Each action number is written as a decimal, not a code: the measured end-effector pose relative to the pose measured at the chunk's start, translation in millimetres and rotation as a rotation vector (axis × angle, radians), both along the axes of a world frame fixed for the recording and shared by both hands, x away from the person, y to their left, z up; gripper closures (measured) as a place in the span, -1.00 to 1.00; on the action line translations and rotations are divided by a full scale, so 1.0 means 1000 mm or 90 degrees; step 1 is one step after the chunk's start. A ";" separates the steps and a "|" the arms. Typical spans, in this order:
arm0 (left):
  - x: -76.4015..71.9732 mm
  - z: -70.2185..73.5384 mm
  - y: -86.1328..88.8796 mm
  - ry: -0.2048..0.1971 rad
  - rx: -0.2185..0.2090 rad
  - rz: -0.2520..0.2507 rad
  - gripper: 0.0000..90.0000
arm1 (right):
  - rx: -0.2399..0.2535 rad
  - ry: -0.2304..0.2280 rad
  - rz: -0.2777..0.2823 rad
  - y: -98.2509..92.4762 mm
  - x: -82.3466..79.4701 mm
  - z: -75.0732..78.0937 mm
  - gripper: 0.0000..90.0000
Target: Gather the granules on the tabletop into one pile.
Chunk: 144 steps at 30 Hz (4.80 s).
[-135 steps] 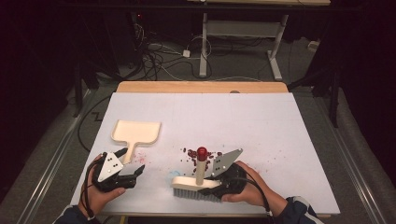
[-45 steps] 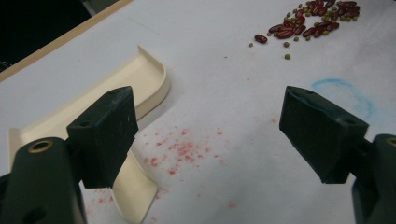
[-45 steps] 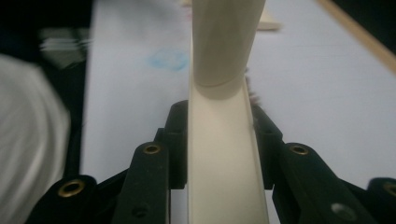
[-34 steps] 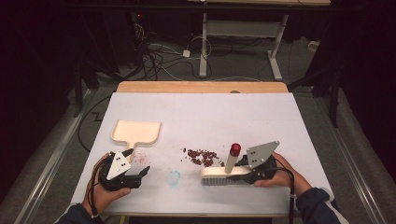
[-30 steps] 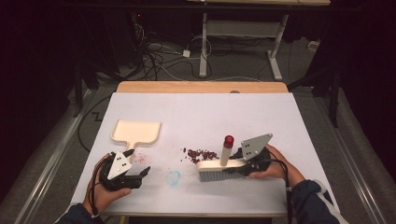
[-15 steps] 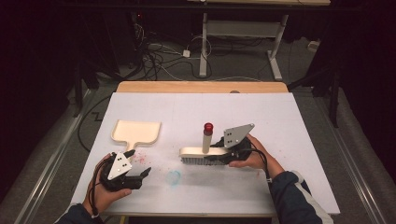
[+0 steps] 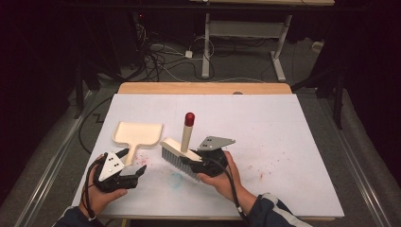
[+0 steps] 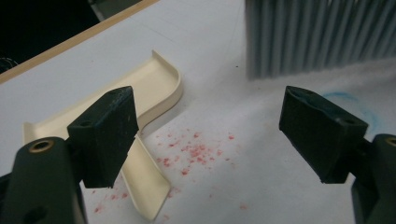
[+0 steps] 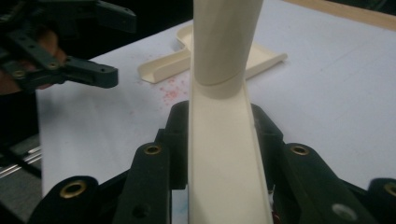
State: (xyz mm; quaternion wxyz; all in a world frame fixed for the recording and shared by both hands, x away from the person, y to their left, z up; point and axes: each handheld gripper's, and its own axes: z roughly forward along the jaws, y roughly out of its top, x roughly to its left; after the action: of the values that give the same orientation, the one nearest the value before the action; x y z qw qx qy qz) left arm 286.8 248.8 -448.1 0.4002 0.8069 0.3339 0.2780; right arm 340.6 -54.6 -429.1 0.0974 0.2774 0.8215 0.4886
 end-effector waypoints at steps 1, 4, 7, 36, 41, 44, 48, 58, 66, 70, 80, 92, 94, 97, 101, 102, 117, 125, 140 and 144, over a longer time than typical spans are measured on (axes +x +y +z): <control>0.000 0.000 -0.001 0.002 0.004 -0.001 -0.58 | 0.002 0.008 -0.012 0.003 0.001 -0.003 0.50; 0.000 -0.002 -0.003 0.005 0.006 -0.005 -0.57 | -0.017 0.026 -0.059 0.013 0.006 -0.016 0.50; 0.000 -0.002 -0.004 0.007 0.007 -0.010 -0.57 | -0.023 0.021 -0.105 0.011 0.012 -0.018 0.50; 0.000 -0.006 -0.014 0.014 0.037 -0.043 -0.57 | -0.030 0.051 -0.244 -0.074 0.008 -0.008 0.50; 0.001 -0.006 -0.015 0.016 0.040 -0.046 -0.57 | -0.015 0.043 -0.235 -0.083 0.005 -0.001 0.50; 0.001 -0.007 -0.015 0.017 0.041 -0.047 -0.57 | -0.006 0.034 -0.225 -0.089 0.005 0.007 0.50; 0.001 -0.007 -0.015 0.019 0.041 -0.047 -0.57 | 0.009 0.026 -0.206 -0.101 0.003 0.020 0.50; 0.002 -0.007 -0.016 0.019 0.046 -0.045 -0.57 | -0.067 -0.063 -0.119 -0.125 0.023 0.034 0.50; 0.007 -0.009 -0.018 0.028 0.050 -0.049 -0.57 | -0.134 -0.151 -0.015 -0.105 0.086 0.012 0.50; 0.007 -0.010 -0.017 0.029 0.051 -0.049 -0.57 | -0.135 -0.159 -0.014 -0.090 0.110 -0.004 0.50; 0.005 -0.011 -0.015 0.043 0.048 -0.045 -0.57 | -0.132 -0.186 0.082 -0.077 0.109 -0.019 0.50; 0.004 -0.012 -0.017 0.048 0.057 -0.047 -0.57 | -0.138 -0.199 0.225 -0.104 0.071 -0.021 0.49; 0.004 -0.012 -0.017 0.048 0.058 -0.049 -0.57 | -0.138 -0.199 0.235 -0.108 0.066 -0.020 0.49; 0.004 -0.012 -0.018 0.047 0.058 -0.051 -0.57 | -0.139 -0.200 0.242 -0.112 0.062 -0.019 0.49; 0.004 -0.012 -0.018 0.047 0.059 -0.052 -0.57 | -0.134 -0.209 0.229 -0.116 0.060 -0.016 0.49; 0.004 -0.012 -0.018 0.047 0.059 -0.052 -0.57 | -0.134 -0.213 0.219 -0.117 0.060 -0.016 0.50; 0.003 -0.011 -0.018 0.042 0.063 -0.053 -0.57 | -0.041 -0.228 0.205 -0.127 0.031 0.022 0.50; 0.002 -0.010 -0.017 0.040 0.064 -0.053 -0.57 | -0.055 -0.148 0.288 -0.119 -0.002 0.015 0.50; 0.003 -0.011 -0.021 0.043 0.070 -0.063 -0.57 | -0.056 -0.102 0.249 -0.114 0.026 -0.014 0.50; 0.004 -0.012 -0.020 0.046 0.074 -0.064 -0.57 | -0.058 -0.108 0.229 -0.111 0.033 -0.013 0.50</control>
State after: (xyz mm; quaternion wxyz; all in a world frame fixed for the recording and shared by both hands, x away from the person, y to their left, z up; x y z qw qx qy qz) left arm 290.3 228.3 -460.0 0.3541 0.8540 0.2902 0.2471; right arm 373.7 -166.1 -441.8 0.0902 0.0792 0.8679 0.4820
